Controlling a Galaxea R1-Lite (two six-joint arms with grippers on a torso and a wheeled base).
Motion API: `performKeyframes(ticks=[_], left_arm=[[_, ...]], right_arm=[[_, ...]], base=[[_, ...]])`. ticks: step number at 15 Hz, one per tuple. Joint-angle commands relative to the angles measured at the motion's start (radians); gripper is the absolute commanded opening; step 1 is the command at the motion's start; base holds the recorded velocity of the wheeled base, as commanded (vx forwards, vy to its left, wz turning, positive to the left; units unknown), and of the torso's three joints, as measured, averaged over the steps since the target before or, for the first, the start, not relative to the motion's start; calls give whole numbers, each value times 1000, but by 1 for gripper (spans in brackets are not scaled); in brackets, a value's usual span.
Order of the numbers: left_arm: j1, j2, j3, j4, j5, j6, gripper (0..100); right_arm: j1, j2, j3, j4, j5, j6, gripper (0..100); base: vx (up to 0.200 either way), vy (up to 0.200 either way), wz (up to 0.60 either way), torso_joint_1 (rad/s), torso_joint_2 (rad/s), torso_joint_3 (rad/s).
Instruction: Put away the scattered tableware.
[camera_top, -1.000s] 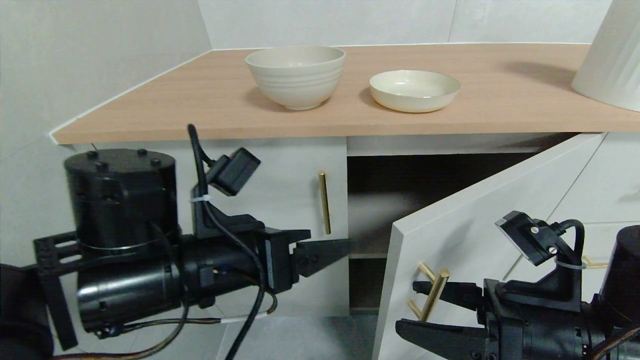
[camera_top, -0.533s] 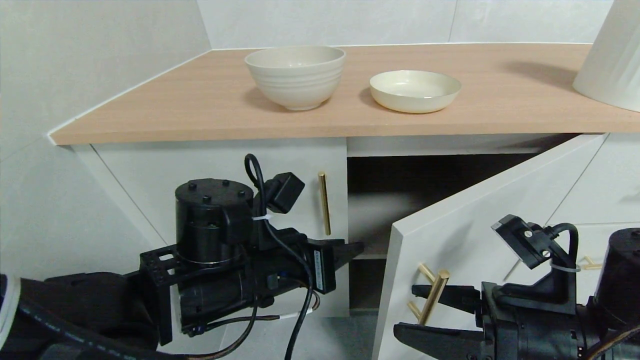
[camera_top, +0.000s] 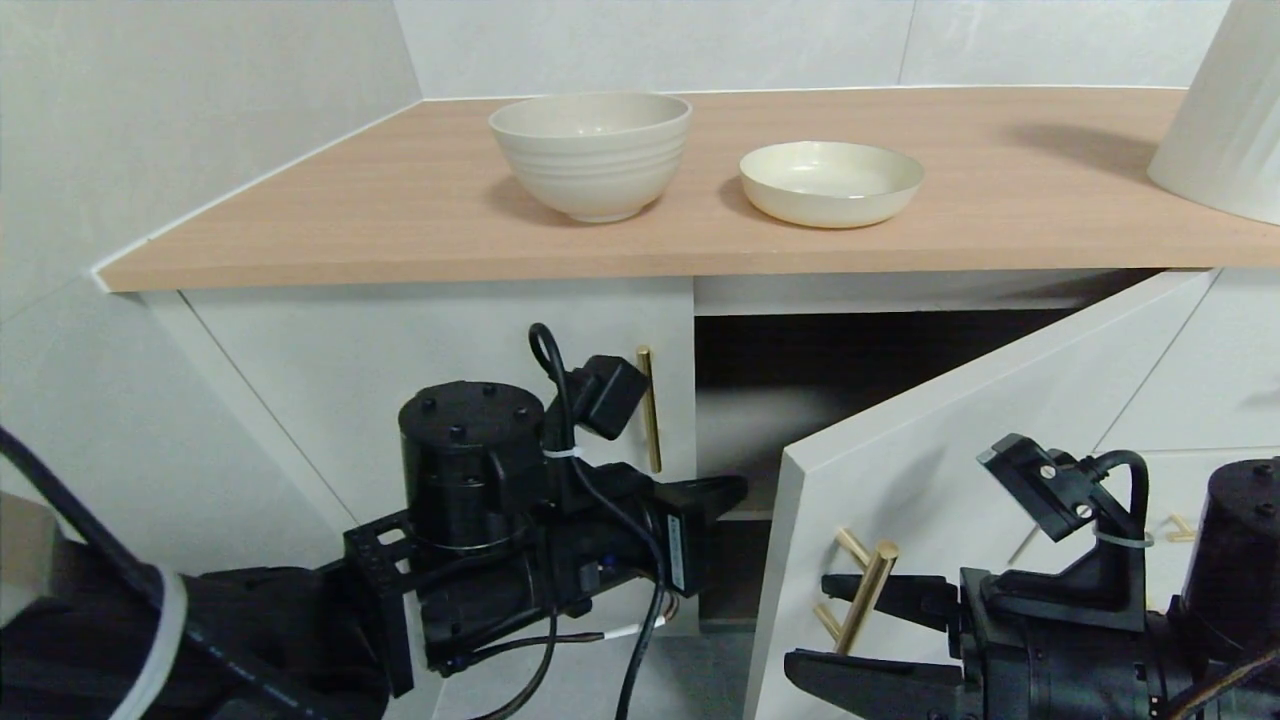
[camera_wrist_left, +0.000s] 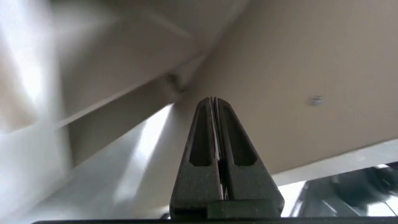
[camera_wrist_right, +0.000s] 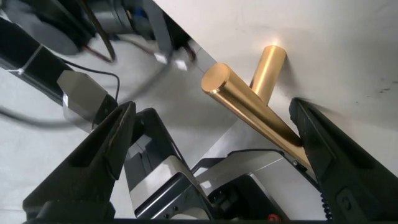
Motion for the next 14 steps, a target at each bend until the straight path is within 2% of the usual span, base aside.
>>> performKeyframes(ticks=[1, 3, 5, 8, 14], left_arm=[[-45, 115, -5, -89, -46, 4, 0], [-47, 172, 1, -181, -67, 27, 0], [-47, 175, 16, -275, -70, 31, 0], [-53, 129, 45, -283, -109, 31, 0], [-65, 129, 53, -283, -115, 31, 0]], right_arm=[[-20, -8, 15, -3, -2, 0, 100], [-36, -12, 27, -3, -2, 0, 100], [-50, -45, 61, -3, -1, 0, 100], [-63, -172, 133, 6, -4, -2, 100], [-79, -250, 214, 6, -5, -2, 100]], base=[[0, 0, 0, 0, 0, 0], [0, 0, 0, 0, 0, 0], [0, 0, 0, 0, 0, 0], [0, 0, 0, 0, 0, 0], [0, 0, 0, 0, 0, 0]])
